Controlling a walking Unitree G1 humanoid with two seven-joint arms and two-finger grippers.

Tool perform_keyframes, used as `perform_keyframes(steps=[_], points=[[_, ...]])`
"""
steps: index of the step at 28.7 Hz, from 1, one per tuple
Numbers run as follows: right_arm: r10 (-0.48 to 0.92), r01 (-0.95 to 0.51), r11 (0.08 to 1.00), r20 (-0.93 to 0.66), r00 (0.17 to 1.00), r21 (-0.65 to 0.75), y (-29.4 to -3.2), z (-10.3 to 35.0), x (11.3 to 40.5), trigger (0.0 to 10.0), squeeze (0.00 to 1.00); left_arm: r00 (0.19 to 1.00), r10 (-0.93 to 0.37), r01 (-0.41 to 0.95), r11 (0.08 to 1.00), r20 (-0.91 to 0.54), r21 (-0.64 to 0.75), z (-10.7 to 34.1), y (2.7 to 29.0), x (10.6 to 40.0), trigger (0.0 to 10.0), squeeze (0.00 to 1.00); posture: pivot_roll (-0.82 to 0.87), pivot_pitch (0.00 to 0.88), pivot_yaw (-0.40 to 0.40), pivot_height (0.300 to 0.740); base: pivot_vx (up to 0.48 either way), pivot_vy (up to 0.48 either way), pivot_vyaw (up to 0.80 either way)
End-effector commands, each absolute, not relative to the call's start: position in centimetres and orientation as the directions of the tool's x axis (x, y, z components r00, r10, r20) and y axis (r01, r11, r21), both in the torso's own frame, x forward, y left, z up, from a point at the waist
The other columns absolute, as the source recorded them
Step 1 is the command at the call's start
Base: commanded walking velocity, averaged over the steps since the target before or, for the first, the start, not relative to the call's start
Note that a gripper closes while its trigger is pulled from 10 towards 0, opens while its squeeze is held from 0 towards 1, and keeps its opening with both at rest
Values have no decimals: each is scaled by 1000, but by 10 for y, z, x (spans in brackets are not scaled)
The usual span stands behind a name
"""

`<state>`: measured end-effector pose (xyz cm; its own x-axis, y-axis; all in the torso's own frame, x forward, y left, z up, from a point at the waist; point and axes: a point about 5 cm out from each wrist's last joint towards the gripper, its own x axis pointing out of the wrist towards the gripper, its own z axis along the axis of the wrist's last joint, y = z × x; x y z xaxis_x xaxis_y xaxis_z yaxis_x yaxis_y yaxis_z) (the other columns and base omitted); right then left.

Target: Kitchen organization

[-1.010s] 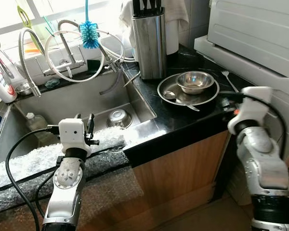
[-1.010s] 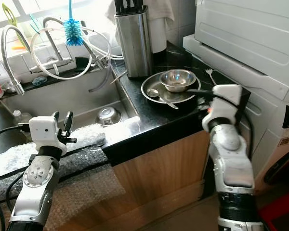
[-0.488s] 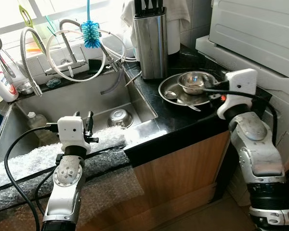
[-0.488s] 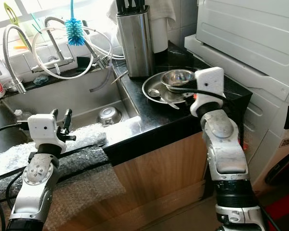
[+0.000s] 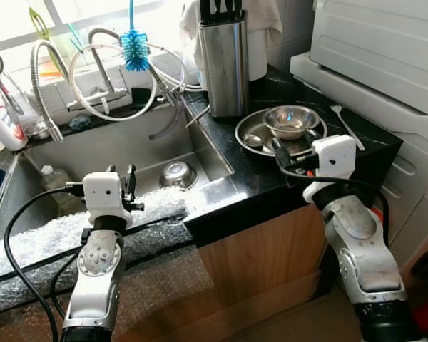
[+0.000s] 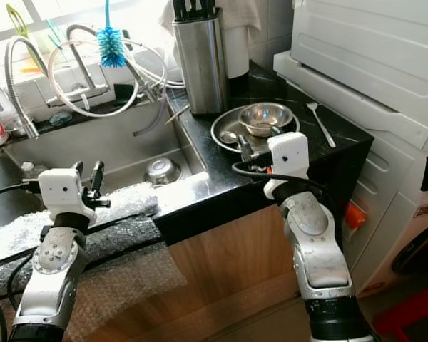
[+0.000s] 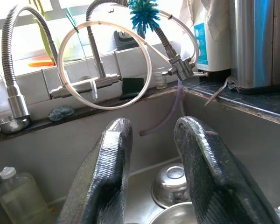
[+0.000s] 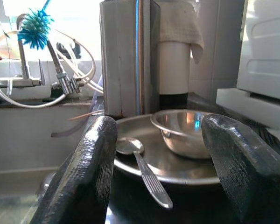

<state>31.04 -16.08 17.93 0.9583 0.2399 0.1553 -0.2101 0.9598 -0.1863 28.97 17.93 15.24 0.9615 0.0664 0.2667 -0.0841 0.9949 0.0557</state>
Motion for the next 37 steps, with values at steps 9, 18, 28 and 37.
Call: perform_keyframes(steps=[9,18,28,37], points=[[251,-229,958,118,961,-171,-160,165,310,10000,0,964,67,-89,993,257,76,152,181,289,10000,0,-131,0,152,740,0,0,0],[300,-284,943,74,951,-175,-158,151,314,10000,0,965,62,-84,993,255,79,152,178,290,10000,0,-128,0,149,740,0,0,0],[274,-255,951,93,957,-173,-162,143,321,10000,0,964,51,-76,993,260,87,153,175,290,10000,0,-120,0,150,740,0,0,0],[260,-238,954,114,959,-181,-163,144,329,10000,0,964,47,-74,993,262,91,154,174,291,10000,0,-116,0,150,740,0,0,0]])
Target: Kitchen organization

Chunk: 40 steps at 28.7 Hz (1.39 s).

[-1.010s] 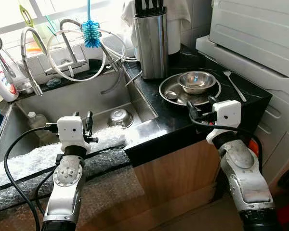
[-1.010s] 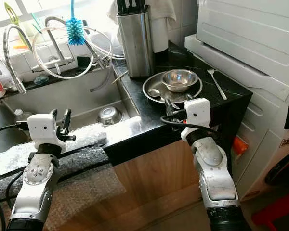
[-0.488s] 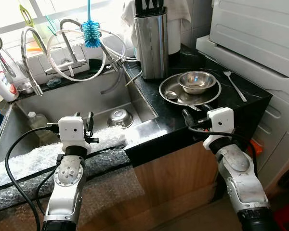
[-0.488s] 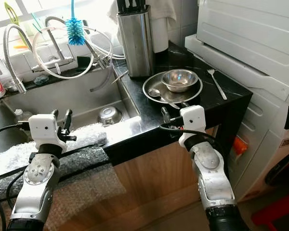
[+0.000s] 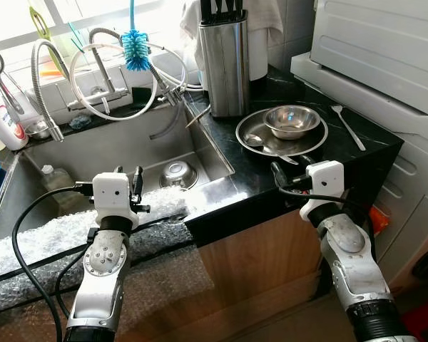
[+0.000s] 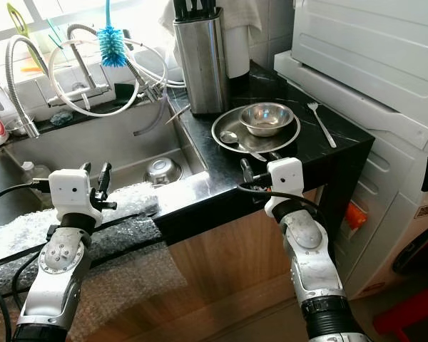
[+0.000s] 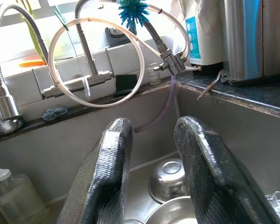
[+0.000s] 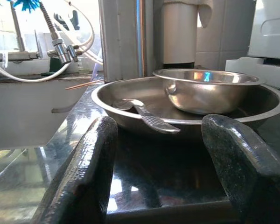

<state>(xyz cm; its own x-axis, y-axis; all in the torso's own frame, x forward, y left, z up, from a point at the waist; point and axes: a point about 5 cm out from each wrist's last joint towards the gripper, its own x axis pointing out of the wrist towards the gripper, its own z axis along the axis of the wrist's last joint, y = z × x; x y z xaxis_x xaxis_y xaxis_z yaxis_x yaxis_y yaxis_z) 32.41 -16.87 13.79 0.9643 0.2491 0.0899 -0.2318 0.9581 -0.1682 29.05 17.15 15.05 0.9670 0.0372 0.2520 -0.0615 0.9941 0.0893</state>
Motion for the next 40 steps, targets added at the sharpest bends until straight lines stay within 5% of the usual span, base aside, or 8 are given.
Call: perform_keyframes(steps=[1,7,8,9,10,40], points=[[260,-238,954,114,959,-181,-163,144,329,10000,0,964,47,-74,993,262,91,154,174,291,10000,0,-116,0,150,740,0,0,0],[254,-230,956,121,960,-183,-165,144,332,9255,0,964,47,-75,993,262,96,154,174,291,10000,0,-114,0,150,740,0,0,0],[254,-229,955,120,960,-188,-165,144,333,4706,0,964,47,-75,993,262,96,154,174,291,10000,0,-114,0,150,740,0,0,0],[255,-229,954,121,959,-193,-165,144,333,3176,0,964,47,-75,993,262,97,154,174,291,10000,0,-115,0,151,740,0,0,0],[256,-230,954,124,959,-193,-164,145,334,0,0,964,46,-74,993,262,97,154,173,292,10000,0,-113,0,149,740,0,0,0],[250,-220,957,154,956,-188,-163,149,339,0,0,961,49,-80,991,271,107,156,172,294,10000,0,-113,0,150,740,0,0,0]])
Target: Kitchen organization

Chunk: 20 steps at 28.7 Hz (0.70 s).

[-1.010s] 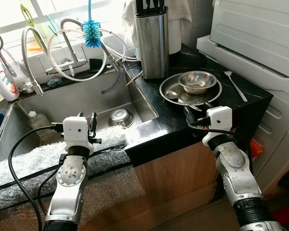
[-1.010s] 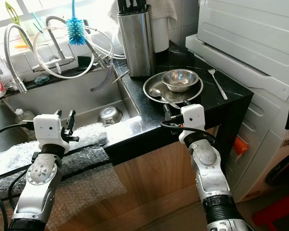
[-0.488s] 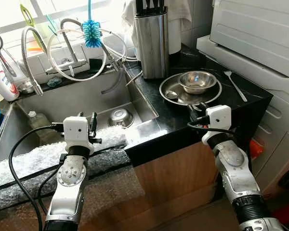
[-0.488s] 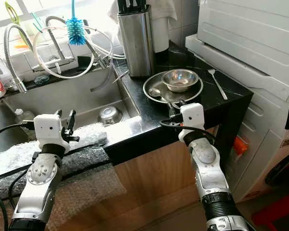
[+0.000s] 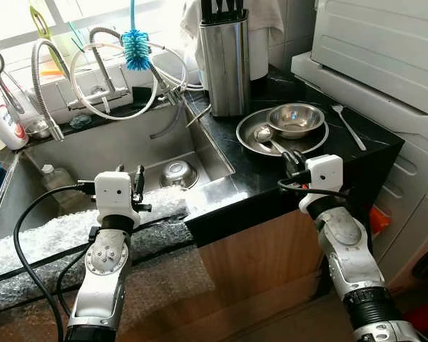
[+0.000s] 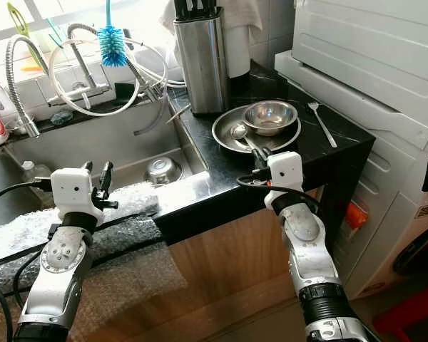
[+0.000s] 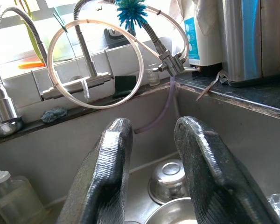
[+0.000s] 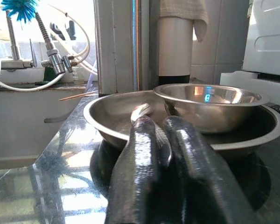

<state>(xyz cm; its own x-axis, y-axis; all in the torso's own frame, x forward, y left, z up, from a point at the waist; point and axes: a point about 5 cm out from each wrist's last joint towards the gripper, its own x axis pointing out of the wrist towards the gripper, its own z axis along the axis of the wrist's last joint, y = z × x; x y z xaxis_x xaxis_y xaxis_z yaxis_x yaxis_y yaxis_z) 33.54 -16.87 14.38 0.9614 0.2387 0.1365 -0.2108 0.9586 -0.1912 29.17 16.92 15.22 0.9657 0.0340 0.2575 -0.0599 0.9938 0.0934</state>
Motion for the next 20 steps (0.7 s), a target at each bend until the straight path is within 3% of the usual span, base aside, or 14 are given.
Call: perform_keyframes(steps=[1,13,20], points=[[250,-220,957,155,956,-188,-163,149,339,0,0,961,49,-80,991,271,107,156,172,294,10000,0,-113,0,150,740,0,0,0],[292,-259,949,187,938,-180,-156,156,340,0,0,956,53,-95,987,288,132,160,173,294,10000,0,-111,0,145,740,0,0,0],[345,-301,935,290,893,-185,-141,183,339,0,0,950,64,-109,985,307,132,163,173,294,10000,0,-112,0,145,740,0,0,0]])
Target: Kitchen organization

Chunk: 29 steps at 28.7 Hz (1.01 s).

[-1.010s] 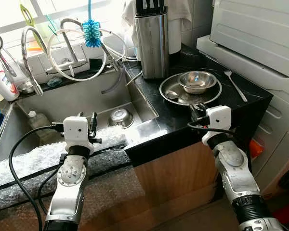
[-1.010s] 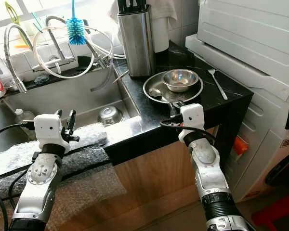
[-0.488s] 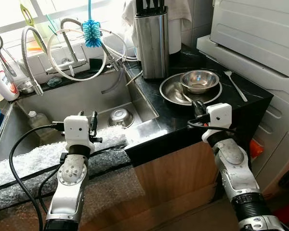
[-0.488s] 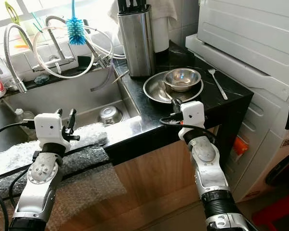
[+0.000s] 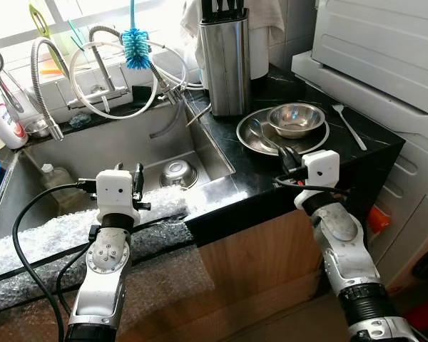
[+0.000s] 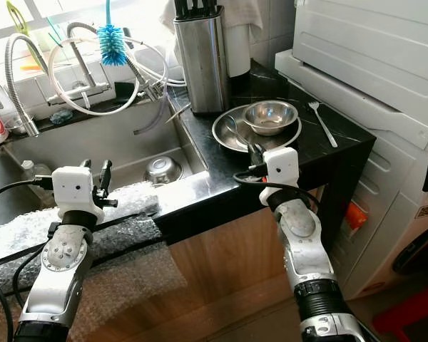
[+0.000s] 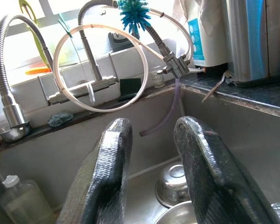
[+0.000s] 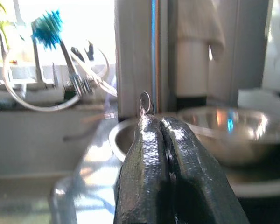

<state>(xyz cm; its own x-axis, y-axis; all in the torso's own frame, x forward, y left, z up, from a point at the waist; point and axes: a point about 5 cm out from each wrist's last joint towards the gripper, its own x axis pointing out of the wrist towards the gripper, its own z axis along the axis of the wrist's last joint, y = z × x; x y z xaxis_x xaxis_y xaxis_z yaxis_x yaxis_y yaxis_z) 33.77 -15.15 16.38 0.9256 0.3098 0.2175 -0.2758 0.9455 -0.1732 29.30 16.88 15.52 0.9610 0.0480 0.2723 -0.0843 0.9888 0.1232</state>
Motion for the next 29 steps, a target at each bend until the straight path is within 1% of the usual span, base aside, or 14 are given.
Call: perform_keyframes(steps=[1,6,9,10,11,12,13,14,15,16,20,21,26,29], points=[[349,-305,935,308,885,-184,-139,189,339,0,0,948,65,-110,985,312,130,164,173,294,10000,0,-113,0,145,740,0,0,0],[382,-330,923,366,849,-198,-131,210,337,0,0,940,61,-112,985,335,135,168,170,295,10000,0,-114,0,144,740,0,0,0],[410,-362,911,372,833,-196,-126,217,336,0,0,936,36,-100,981,349,167,170,167,295,10000,0,-113,0,143,740,0,0,0],[437,-392,899,360,825,-193,-122,218,336,0,0,935,19,-93,977,354,191,171,164,295,10000,0,-112,0,142,740,0,0,0],[454,-408,891,344,822,-199,-119,218,336,9176,0,934,6,-87,974,358,209,171,163,295,10000,0,-112,0,141,740,0,0,0],[481,-443,876,322,815,-189,-115,218,336,10000,0,930,-25,-72,966,366,247,171,159,294,10000,0,-109,0,139,740,0,0,0],[493,-460,870,315,811,-178,-113,219,335,10000,0,928,-40,-64,962,370,265,171,157,294,10000,0,-109,0,139,740,0,0,0],[502,-483,864,307,808,-142,-111,220,336,10000,0,923,-78,-47,949,377,311,172,152,293,10000,0,-108,0,138,740,0,0,0],[516,-520,851,298,803,-73,-110,220,336,10000,0,917,-108,-30,940,383,339,173,148,293,10000,0,-107,0,137,740,0,0,0],[516,-520,851,298,803,-73,-110,220,336,10000,0,917,-108,-30,940,383,339,173,148,293,10000,0,-107,0,137,740,0,0,0],[542,-566,824,258,800,24,-109,222,337,10000,0,897,-174,-12,910,407,415,178,139,292,10000,0,-105,0,133,740,0,0,0],[563,-593,803,246,789,62,-108,223,337,10000,0,888,-200,-1,899,414,438,179,135,292,10000,0,-106,0,133,740,0,0,0],[636,-658,749,192,747,76,-101,220,332,10000,0,858,-285,31,858,426,513,183,123,291,10000,0,-99,0,130,740,0,0,0],[657,-678,729,180,732,93,-98,218,330,10000,0,856,-290,32,856,429,515,184,121,291,10000,0,-98,0,130,740,0,0,0]])
